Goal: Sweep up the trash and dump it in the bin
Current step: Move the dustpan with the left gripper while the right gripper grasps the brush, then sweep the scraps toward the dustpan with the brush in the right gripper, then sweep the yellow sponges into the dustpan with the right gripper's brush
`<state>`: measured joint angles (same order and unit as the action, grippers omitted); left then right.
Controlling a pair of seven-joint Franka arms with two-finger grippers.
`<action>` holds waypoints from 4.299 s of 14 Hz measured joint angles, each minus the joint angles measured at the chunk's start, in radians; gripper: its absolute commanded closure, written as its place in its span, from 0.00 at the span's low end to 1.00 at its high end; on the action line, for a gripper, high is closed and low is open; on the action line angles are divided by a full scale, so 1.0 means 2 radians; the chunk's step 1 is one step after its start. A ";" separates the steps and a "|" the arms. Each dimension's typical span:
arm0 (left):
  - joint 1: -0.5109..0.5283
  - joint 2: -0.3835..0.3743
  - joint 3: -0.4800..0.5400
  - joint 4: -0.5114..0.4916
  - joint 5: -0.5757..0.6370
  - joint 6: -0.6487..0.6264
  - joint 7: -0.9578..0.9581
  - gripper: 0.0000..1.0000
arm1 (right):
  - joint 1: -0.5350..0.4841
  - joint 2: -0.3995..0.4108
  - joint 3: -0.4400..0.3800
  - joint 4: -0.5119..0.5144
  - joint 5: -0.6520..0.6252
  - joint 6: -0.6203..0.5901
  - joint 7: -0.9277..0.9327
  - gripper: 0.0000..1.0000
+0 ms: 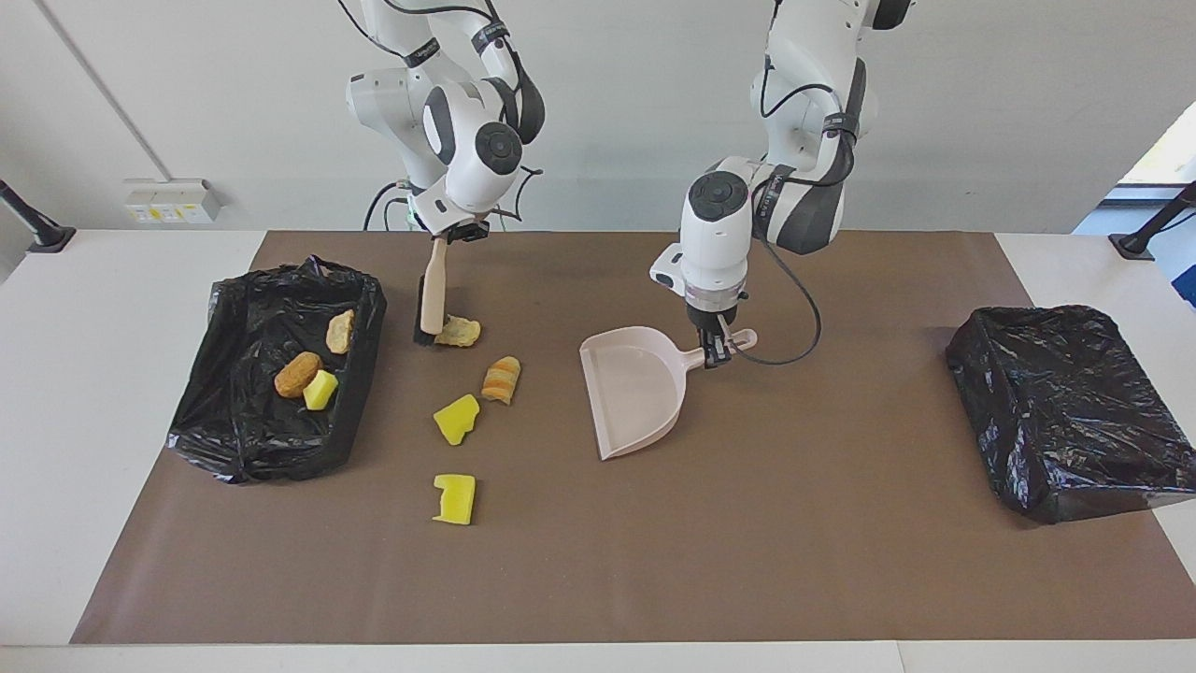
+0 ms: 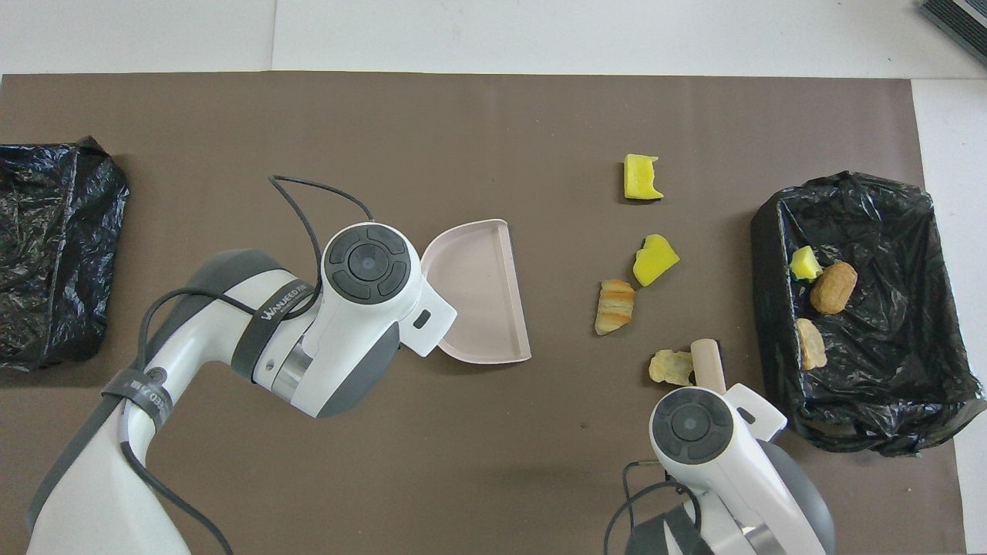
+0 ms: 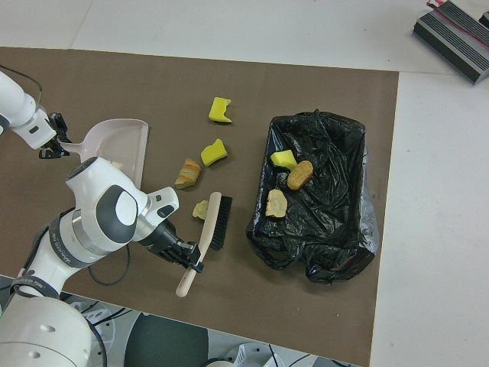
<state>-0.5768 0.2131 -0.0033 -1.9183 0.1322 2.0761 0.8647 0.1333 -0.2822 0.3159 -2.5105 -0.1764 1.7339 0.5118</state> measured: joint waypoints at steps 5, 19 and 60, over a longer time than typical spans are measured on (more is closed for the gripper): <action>-0.009 -0.008 0.000 -0.016 0.000 0.000 0.000 1.00 | -0.026 0.031 0.000 0.011 0.086 0.080 -0.068 1.00; -0.010 -0.014 0.000 -0.027 0.000 0.000 0.000 1.00 | -0.016 0.089 0.005 0.069 0.446 0.182 -0.180 1.00; -0.007 -0.015 0.003 -0.035 0.000 -0.004 -0.005 1.00 | 0.009 0.183 0.005 0.196 0.356 0.175 -0.173 1.00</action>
<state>-0.5915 0.1836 0.0034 -1.9873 0.1321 2.0682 0.8554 0.1516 0.0842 0.3261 -2.1178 0.5359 2.0830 0.1649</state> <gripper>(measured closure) 0.683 0.744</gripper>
